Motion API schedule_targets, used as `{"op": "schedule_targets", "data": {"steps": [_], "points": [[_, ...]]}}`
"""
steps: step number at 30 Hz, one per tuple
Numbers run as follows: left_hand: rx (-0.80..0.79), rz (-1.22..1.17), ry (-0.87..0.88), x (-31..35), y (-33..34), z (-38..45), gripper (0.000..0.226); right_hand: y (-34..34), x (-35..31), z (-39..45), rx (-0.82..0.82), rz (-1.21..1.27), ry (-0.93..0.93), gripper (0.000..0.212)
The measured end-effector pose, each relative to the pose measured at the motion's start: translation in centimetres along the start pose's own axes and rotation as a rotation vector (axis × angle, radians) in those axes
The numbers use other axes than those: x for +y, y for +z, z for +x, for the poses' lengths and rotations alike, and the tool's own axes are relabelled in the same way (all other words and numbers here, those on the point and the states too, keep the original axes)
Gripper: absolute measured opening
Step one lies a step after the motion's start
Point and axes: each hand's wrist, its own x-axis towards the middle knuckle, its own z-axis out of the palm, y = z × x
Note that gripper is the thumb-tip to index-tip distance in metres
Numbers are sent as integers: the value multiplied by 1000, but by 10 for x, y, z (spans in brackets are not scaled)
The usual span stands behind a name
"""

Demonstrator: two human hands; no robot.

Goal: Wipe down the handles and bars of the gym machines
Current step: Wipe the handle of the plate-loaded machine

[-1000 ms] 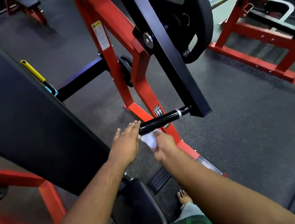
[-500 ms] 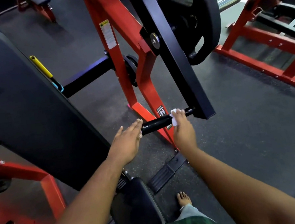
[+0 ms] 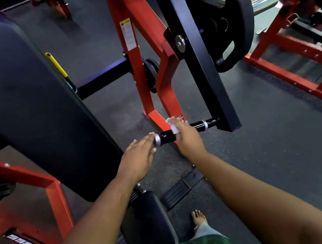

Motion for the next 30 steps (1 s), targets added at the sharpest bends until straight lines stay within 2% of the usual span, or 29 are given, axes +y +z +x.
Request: {"op": "schedule_targets", "data": {"steps": [2,3,7,10,12,13,15,16,17,20,21,25,28,30], "points": [[-3,6,-13,2,1,-1,57,18,-5,1,-226,-179,-92,45],[-5,10,-16,3,1,-1,58,26,-5,-2,-240,-186,-119,46],[-14,29,-15,3,1,-1,59,25,5,-38,-125,-146,-242,55],[-30,71,1,2,-1,-1,62,15,30,-62,-166,-182,-326,44],[-31,102,17,2,-3,1,62,3,29,-70,-102,-60,-181,42],[-29,115,24,3,-4,3,62,-1,27,-68,4,32,-59,37],[-25,128,30,6,-5,6,63,-8,16,-52,240,128,-19,30],[-31,125,27,8,-5,7,64,-7,13,-38,254,104,-39,31],[-39,123,20,10,-5,7,64,-5,7,-24,165,107,-60,34],[-45,150,6,12,-2,7,65,19,4,-6,-243,-158,-161,53],[-45,169,10,11,-1,7,65,25,8,-8,-264,-229,-218,57],[-50,207,24,9,1,9,65,15,31,-28,-178,-208,-330,67],[-56,221,29,11,1,9,65,-1,37,-45,-250,-215,-355,60],[-40,253,34,13,-1,10,64,-18,40,-50,-216,-150,-291,58]]}}
